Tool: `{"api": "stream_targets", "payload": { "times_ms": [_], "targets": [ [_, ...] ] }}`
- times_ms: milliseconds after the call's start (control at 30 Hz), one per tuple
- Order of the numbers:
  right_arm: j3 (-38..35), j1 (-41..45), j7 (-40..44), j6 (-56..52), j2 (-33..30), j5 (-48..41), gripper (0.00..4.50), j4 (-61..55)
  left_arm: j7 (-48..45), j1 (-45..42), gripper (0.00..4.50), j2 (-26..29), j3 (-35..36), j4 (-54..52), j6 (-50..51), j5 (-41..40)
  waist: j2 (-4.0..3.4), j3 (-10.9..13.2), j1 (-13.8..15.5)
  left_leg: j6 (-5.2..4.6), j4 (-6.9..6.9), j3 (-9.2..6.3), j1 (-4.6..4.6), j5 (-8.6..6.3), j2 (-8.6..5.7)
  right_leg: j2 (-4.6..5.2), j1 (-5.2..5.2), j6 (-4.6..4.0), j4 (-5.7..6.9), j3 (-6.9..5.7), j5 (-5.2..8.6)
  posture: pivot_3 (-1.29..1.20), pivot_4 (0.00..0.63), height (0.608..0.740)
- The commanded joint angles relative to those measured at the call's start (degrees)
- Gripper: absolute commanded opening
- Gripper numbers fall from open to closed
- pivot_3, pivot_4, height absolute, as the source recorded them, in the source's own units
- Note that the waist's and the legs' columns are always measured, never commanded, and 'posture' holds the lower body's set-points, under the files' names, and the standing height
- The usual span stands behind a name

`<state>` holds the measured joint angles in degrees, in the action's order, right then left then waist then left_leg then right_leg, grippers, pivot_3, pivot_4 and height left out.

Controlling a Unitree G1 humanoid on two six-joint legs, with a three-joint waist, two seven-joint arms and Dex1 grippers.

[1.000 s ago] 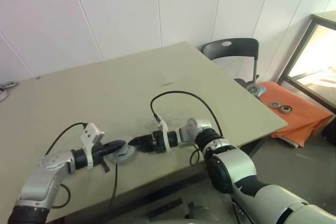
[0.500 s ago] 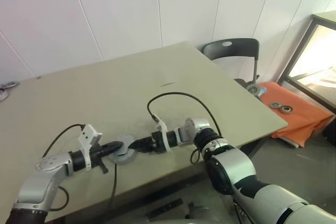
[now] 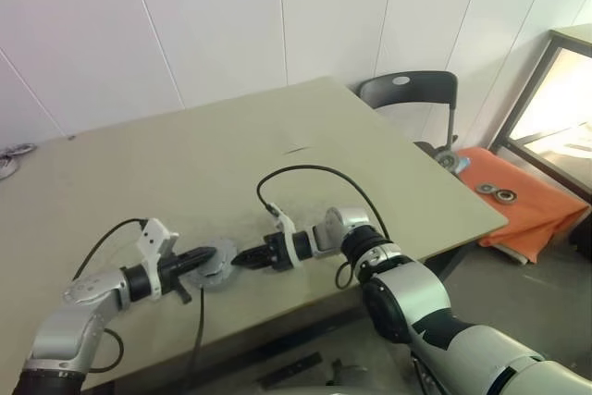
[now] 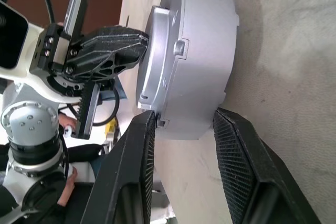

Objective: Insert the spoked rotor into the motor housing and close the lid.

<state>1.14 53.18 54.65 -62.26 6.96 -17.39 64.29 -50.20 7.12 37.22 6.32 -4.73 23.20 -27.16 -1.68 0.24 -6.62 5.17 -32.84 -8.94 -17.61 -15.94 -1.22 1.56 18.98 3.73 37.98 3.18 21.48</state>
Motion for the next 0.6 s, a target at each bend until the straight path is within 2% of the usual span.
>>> {"api": "stream_targets", "payload": {
  "times_ms": [33, 200, 600],
  "targets": [
    [-0.6, -0.94, -6.45, 0.52, 7.47, 1.01, 1.37, 3.78, 0.66, 3.39, 0.0, -0.27, -4.82, 5.12, 4.45, 3.64, 0.01, 0.01, 0.06, 0.0, -0.02, 0.0, 0.02, 0.0, 0.0, 0.0, -0.04, 0.0, 0.0, 0.0, 0.0, 0.0, 0.0, 0.74],
    [-3.28, 0.36, -8.13, -0.04, 8.72, -1.74, 1.37, 3.53, 0.85, 2.73, 0.0, -0.58, -5.25, 5.36, 4.5, 3.69, 0.04, 0.02, 0.21, 0.02, -0.06, -0.03, 0.05, -0.01, -0.03, 0.01, -0.05, -0.04, 0.0, 0.0, 0.02, 0.0, 0.0, 0.74],
    [-4.3, -0.19, -9.07, -0.03, 11.45, -3.81, 1.37, 3.6, 1.37, 2.69, 0.0, -1.05, -5.22, 5.37, 4.32, 3.89, 0.03, 0.02, 0.29, 0.01, -0.04, -0.09, 0.05, -0.01, -0.02, -0.01, -0.02, -0.03, 0.0, -0.01, 0.01, 0.0, 0.0, 0.74]
  ]
}}
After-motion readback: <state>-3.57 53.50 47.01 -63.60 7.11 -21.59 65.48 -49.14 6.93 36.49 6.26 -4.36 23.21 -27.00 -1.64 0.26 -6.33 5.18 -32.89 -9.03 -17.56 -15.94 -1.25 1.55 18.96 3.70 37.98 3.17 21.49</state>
